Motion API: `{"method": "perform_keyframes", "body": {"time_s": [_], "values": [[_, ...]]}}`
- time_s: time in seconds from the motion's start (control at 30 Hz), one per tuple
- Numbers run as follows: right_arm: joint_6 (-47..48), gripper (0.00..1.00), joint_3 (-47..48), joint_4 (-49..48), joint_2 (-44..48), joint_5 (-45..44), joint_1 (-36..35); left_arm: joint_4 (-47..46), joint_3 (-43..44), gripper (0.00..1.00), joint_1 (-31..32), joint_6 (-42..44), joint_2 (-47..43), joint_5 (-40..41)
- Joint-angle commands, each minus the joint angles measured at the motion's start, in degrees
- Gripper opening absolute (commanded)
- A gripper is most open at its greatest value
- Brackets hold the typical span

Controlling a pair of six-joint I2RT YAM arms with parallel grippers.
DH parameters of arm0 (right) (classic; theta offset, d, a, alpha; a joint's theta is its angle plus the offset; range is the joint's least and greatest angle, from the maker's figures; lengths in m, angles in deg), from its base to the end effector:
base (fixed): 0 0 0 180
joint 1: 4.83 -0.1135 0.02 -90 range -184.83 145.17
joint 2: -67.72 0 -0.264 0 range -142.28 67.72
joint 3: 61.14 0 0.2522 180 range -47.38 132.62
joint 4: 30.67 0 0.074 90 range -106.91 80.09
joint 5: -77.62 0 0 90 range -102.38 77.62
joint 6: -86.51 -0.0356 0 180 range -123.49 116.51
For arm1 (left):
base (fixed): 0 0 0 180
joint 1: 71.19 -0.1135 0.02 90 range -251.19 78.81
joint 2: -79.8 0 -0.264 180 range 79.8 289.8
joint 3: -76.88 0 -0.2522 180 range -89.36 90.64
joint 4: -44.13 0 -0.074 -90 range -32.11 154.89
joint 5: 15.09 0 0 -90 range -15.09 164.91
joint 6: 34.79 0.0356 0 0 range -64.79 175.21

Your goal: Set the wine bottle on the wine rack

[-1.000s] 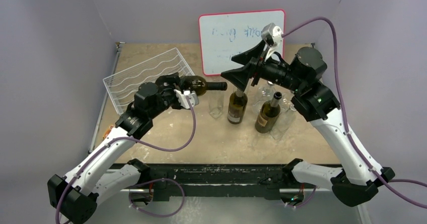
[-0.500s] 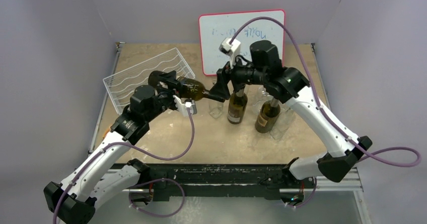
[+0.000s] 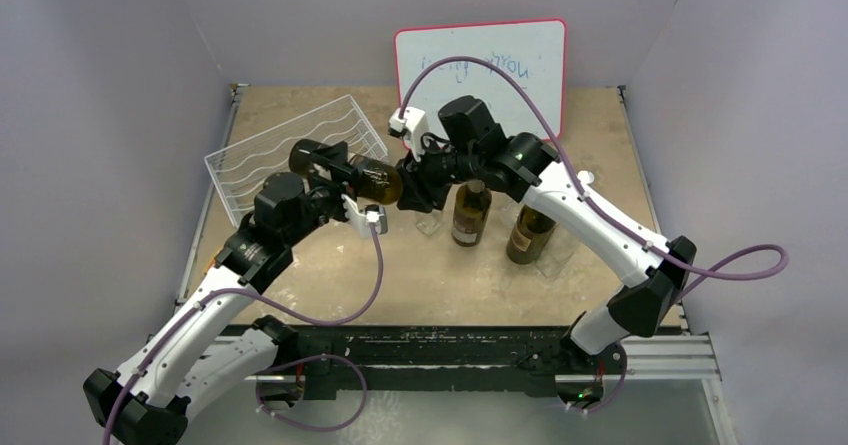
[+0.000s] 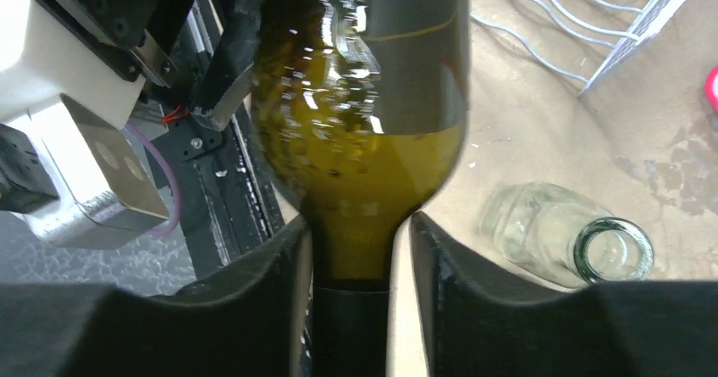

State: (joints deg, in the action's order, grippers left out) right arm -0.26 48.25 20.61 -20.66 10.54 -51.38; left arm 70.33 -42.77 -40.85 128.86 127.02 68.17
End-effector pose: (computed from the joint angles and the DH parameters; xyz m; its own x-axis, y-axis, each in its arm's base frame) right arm 0.2239 0.2565 0.4140 -0.2954 -0.3873 -0.8733 -0.9181 0.3680 0.1473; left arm 0.1643 -0.1010 0.3398 0.5211 0.7992 -0.2997 0.3563 0.1154 0.9272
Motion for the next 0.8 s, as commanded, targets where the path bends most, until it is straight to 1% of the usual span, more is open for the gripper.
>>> {"method": "perform_keyframes", "body": {"time_s": [0.0, 0.03, 0.13, 0.2, 0.23, 0.27, 0.33, 0.37, 0.43, 0.47, 0.53, 0.57, 0.67, 0.77], "values": [[0.6, 0.39, 3.4, 0.2, -0.3, -1.1, -1.1, -7.3, 1.6, 0.0, -0.2, 1.8, -2.3, 0.6], [0.5, 0.31, 3.4, 0.1, -0.6, -1.2, -1.3, -7.2, 1.5, 0.0, -0.2, 1.8, -2.3, 0.8], [-0.1, 0.01, 3.5, -0.7, -0.9, -1.9, -1.6, -6.8, 1.5, 0.0, -0.2, 1.6, -2.3, 0.9], [-0.6, 0.0, 3.2, -1.5, -0.7, -2.9, -1.8, -6.7, 1.5, 0.01, -0.2, 0.9, -2.3, 1.1], [-0.9, 0.0, 2.8, -2.6, -0.2, -3.4, -1.9, -6.8, 1.4, 0.07, -0.2, 0.3, -2.4, 1.2], [-1.2, 0.0, 2.2, -3.7, 0.4, -4.0, -1.9, -7.2, 1.1, 0.14, -0.2, -0.5, -2.5, 1.3], [-2.1, 0.0, 0.9, -6.3, 1.9, -5.4, -1.9, -7.5, 0.5, 0.4, -0.2, -1.6, -2.9, 1.4], [-2.3, 0.0, 0.3, -7.5, 2.7, -5.9, -1.9, -7.7, 0.1, 0.56, -0.2, -1.9, -3.2, 1.4], [-3.0, 0.0, -0.6, -9.5, 4.0, -7.1, -1.8, -8.4, -0.4, 0.64, -0.2, -2.9, -4.0, 1.5], [-3.5, 0.0, -0.8, -10.3, 4.6, -7.9, -1.9, -8.3, -0.7, 0.65, -0.2, -3.1, -4.3, 1.5], [-4.6, 0.0, -1.3, -11.6, 5.5, -10.0, -1.9, -7.2, -0.8, 0.62, -0.2, -2.9, -4.9, 1.3], [-5.1, 0.0, -1.5, -12.2, 5.8, -11.4, -1.9, -5.8, -0.6, 0.64, -0.2, -2.9, -4.9, 1.2], [-6.4, 0.0, -1.8, -13.5, 6.6, -14.3, -1.9, -2.8, -0.1, 0.76, -0.2, -4.0, -5.2, 1.0], [-7.9, 0.0, -2.1, -14.9, 6.9, -17.1, -1.9, -2.1, -0.7, 0.82, -0.2, -6.5, -6.3, 0.7]]}}
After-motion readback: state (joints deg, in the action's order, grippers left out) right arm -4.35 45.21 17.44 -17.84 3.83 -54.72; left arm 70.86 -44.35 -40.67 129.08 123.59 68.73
